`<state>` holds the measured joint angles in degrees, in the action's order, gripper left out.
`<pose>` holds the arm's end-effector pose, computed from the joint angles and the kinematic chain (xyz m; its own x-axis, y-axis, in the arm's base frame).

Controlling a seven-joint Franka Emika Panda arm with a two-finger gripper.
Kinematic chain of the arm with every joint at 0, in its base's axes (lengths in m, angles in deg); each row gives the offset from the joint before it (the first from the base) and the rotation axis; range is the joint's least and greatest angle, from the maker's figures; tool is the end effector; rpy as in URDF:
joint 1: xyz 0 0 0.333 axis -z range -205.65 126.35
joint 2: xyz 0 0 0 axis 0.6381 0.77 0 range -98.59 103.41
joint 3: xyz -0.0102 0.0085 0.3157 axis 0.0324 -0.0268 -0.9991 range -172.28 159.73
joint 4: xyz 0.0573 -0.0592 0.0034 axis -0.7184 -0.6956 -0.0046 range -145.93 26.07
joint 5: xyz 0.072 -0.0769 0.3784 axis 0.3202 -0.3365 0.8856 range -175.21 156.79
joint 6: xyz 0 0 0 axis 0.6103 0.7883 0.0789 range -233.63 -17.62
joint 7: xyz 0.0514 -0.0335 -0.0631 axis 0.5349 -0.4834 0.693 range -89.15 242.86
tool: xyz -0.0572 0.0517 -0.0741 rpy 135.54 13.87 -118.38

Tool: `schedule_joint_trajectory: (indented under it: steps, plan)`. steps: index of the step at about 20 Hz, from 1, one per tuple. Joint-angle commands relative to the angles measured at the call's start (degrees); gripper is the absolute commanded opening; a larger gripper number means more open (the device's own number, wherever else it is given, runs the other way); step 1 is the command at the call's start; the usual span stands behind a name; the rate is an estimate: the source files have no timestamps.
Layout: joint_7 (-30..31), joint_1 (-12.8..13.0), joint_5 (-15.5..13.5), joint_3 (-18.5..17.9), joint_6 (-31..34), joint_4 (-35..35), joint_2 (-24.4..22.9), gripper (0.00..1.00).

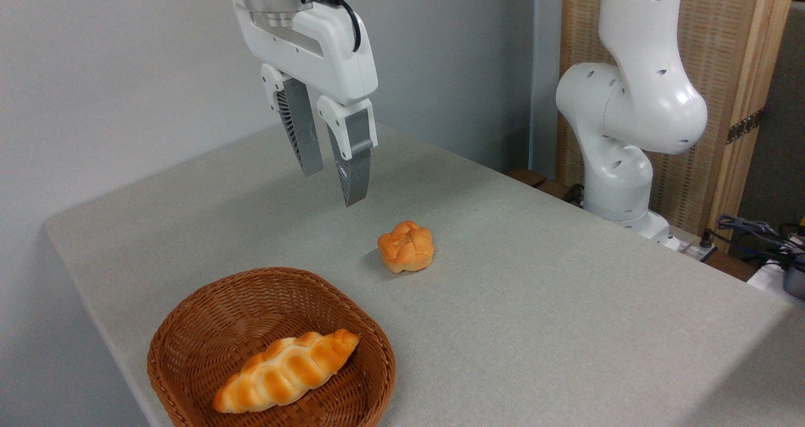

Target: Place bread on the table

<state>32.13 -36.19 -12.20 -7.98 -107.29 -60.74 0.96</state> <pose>0.5438 -0.0222 0.6298 0.6880 -0.7251 0.0285 -0.7256 -0.6866 0.0462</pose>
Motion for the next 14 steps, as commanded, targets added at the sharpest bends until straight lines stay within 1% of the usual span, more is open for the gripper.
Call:
schedule_joint_trajectory:
  steps: [1,9,14]
  plan:
    - [0.9,0.0,-0.8,0.4,1.8,1.4,1.0,1.00]
    - [0.5,0.0,-0.3,0.5,1.0,1.3,1.1,1.00]
    - [0.6,0.2,-0.9,0.6,-0.9,0.5,1.1,1.00]
